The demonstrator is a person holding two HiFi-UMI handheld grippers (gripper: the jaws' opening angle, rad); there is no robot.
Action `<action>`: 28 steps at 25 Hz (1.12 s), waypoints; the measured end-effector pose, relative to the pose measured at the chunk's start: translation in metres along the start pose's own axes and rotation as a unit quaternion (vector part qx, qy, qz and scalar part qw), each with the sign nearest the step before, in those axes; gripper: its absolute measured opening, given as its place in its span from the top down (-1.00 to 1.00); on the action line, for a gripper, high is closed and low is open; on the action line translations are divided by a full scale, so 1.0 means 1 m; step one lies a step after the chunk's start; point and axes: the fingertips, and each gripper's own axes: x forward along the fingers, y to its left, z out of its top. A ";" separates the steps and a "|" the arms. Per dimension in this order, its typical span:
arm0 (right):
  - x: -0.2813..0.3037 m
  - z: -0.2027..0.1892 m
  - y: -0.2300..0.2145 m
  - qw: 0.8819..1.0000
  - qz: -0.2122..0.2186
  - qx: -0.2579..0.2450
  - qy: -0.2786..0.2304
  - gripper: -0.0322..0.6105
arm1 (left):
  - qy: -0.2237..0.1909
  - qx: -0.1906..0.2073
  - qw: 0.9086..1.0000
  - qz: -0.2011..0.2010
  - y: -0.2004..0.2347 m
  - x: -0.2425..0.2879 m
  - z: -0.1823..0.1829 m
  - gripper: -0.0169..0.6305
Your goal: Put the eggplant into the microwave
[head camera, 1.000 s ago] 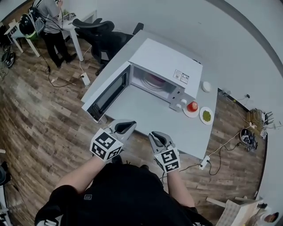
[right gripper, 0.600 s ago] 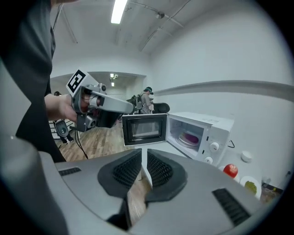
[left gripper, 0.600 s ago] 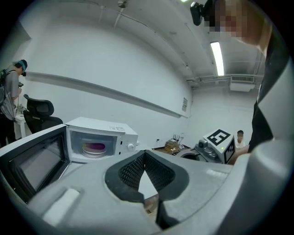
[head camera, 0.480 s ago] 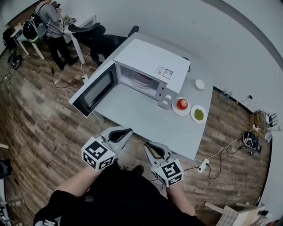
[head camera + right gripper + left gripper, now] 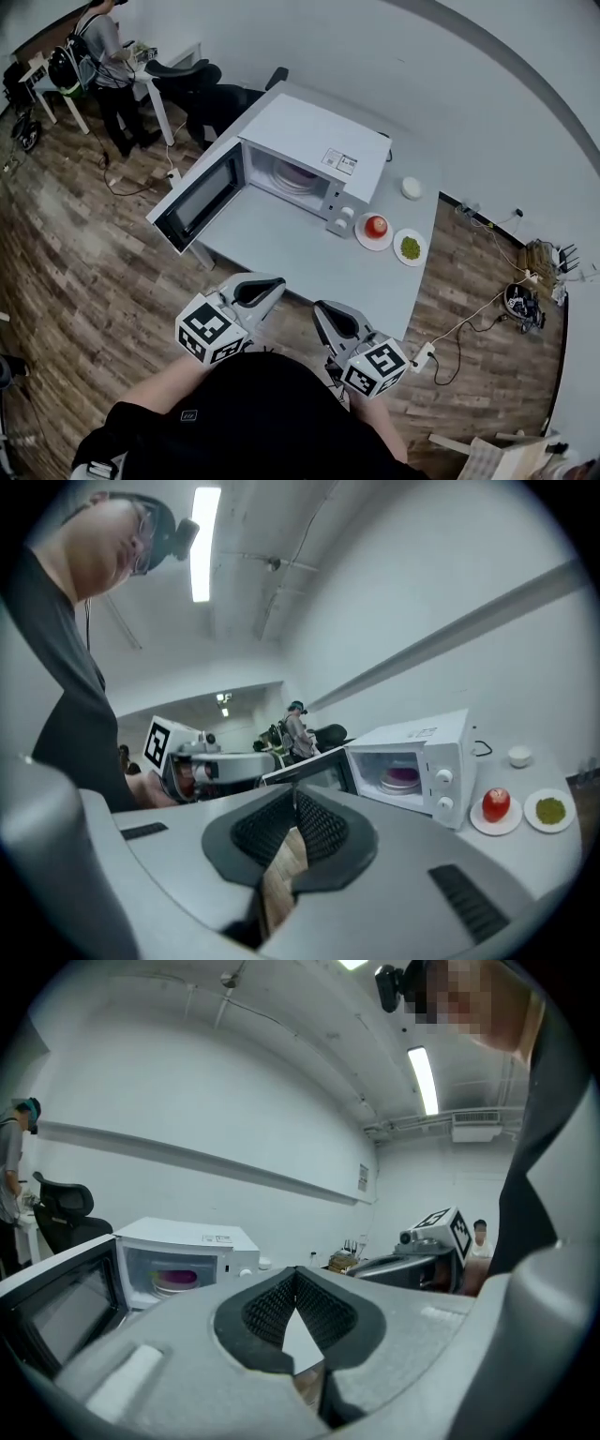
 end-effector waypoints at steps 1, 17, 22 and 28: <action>0.000 0.007 0.002 1.000 0.001 0.009 -0.014 0.83 | -0.003 0.006 1.000 -0.002 0.001 -0.002 0.003 0.93; 0.011 0.054 0.035 0.996 -0.034 -0.054 -0.070 0.86 | -0.037 0.027 0.998 -0.032 0.002 -0.035 0.033 0.93; 0.012 0.052 0.035 0.996 -0.039 -0.048 -0.068 0.86 | -0.036 0.025 0.998 -0.038 0.002 -0.038 0.031 0.93; 0.011 0.052 0.021 0.995 -0.055 -0.041 -0.068 0.86 | -0.031 0.018 0.999 -0.032 0.018 -0.038 0.027 0.93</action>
